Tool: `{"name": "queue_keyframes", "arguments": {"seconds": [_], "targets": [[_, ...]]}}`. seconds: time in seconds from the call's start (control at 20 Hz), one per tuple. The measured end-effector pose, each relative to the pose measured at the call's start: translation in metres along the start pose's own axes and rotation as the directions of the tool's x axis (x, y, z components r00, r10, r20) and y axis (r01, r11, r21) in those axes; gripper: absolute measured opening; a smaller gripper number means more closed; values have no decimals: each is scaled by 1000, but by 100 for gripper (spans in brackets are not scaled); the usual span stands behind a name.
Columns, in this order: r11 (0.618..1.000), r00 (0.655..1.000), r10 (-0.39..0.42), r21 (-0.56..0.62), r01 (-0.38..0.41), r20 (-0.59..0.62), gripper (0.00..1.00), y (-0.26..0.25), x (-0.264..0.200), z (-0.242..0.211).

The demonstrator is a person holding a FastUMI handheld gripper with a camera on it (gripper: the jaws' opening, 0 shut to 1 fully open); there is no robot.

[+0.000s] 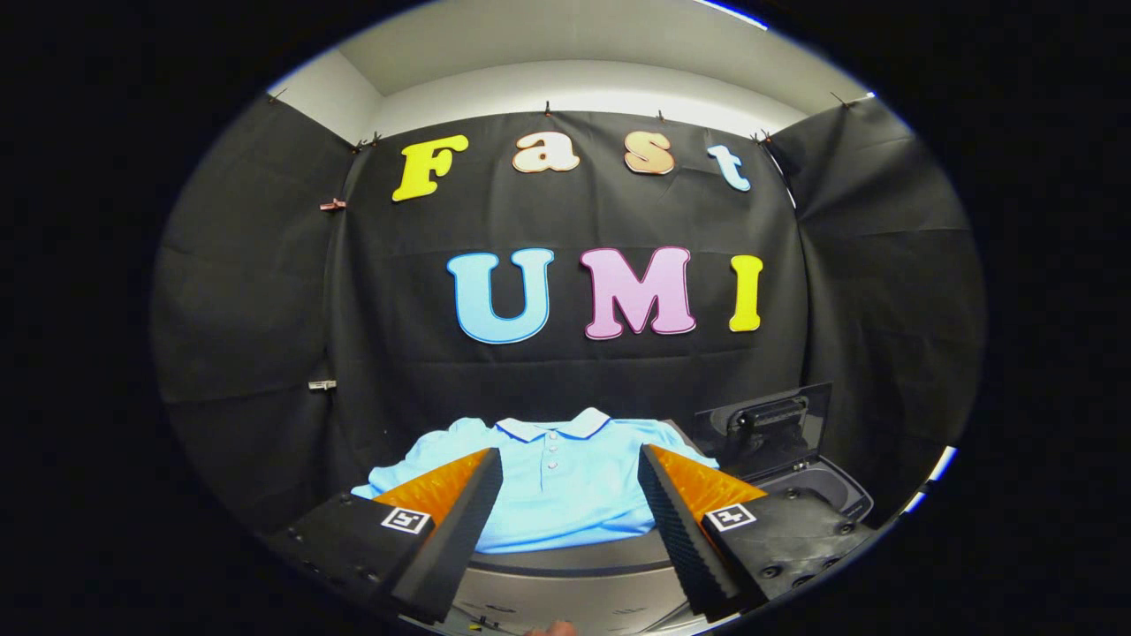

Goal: Put the clothes into the washing machine and then close the washing machine lid.

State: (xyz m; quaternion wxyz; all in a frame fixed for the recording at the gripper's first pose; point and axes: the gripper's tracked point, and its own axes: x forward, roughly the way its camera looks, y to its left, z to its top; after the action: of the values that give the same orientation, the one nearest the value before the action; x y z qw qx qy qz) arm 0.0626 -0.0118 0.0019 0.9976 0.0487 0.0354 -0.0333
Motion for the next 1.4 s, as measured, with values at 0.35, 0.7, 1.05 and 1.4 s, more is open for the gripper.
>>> {"name": "queue_keyframes", "arguments": {"seconds": [0.35,0.7,1.05,1.4], "targets": [[1000,997,0,23,2,-83,97,6,61,0],[999,973,-13,34,21,-229,99,2,118,-18],[1000,902,-15,-16,9,-431,99,2,149,-68],[1000,826,-10,-12,4,-563,99,6,160,-99]]}}
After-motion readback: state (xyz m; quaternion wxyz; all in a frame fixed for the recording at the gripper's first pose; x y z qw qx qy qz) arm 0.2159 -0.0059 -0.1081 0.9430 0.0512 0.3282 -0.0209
